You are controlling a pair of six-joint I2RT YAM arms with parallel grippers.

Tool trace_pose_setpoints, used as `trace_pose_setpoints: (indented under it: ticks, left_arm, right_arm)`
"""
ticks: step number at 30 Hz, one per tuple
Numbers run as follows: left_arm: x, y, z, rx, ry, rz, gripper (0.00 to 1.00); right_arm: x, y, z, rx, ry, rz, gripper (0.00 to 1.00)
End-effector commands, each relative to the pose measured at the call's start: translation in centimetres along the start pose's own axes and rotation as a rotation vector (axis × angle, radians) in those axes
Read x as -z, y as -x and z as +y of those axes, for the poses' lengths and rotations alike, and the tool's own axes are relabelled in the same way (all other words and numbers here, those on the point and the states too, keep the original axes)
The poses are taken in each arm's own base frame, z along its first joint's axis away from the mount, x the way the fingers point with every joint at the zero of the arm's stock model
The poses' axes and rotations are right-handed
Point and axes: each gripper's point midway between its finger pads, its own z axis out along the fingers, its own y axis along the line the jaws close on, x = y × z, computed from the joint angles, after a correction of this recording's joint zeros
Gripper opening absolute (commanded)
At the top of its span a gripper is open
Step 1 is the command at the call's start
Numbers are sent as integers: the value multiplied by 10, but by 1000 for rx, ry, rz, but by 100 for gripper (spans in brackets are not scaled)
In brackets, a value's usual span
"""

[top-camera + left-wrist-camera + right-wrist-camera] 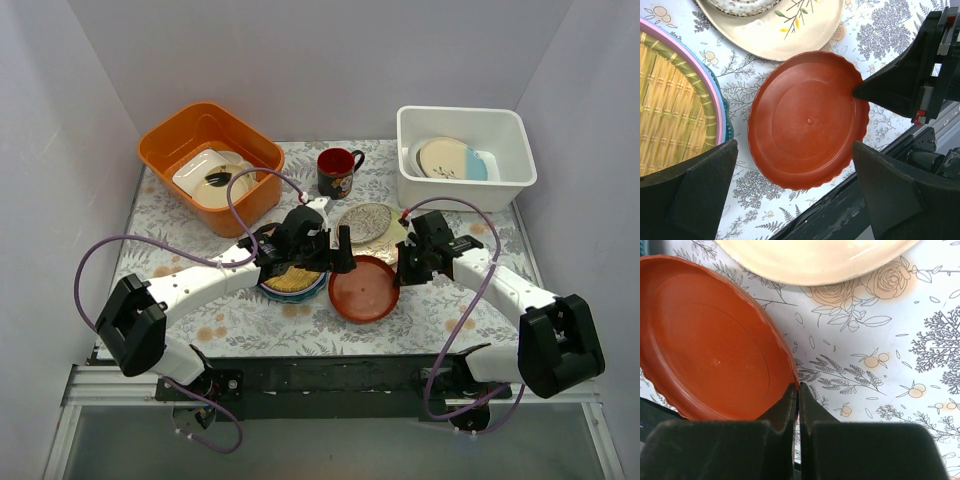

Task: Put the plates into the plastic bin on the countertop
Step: Pick up the plate at the center of the board, then place the plate in the plastic bin.

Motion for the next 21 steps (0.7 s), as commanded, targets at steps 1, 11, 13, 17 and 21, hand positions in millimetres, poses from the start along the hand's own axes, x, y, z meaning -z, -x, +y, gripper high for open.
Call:
trace_pose_setpoints:
  ticks: [1, 11, 13, 17, 21]
  left_arm:
    - [12, 11, -2, 10, -11, -55, 98]
    - [17, 18, 3, 20, 11, -91, 98]
    - [19, 19, 2, 18, 7, -98, 98]
    - [20, 20, 2, 15, 7, -101, 98]
    - [19, 19, 2, 12, 7, -99, 98]
  right_arm:
    - [17, 29, 9, 15, 10, -94, 1]
    - [37, 64, 6, 27, -19, -173, 1]
    - [42, 72, 4, 28, -24, -189, 1]
    - [46, 82, 3, 24, -23, -206, 1]
    - [48, 91, 1, 20, -20, -230, 1]
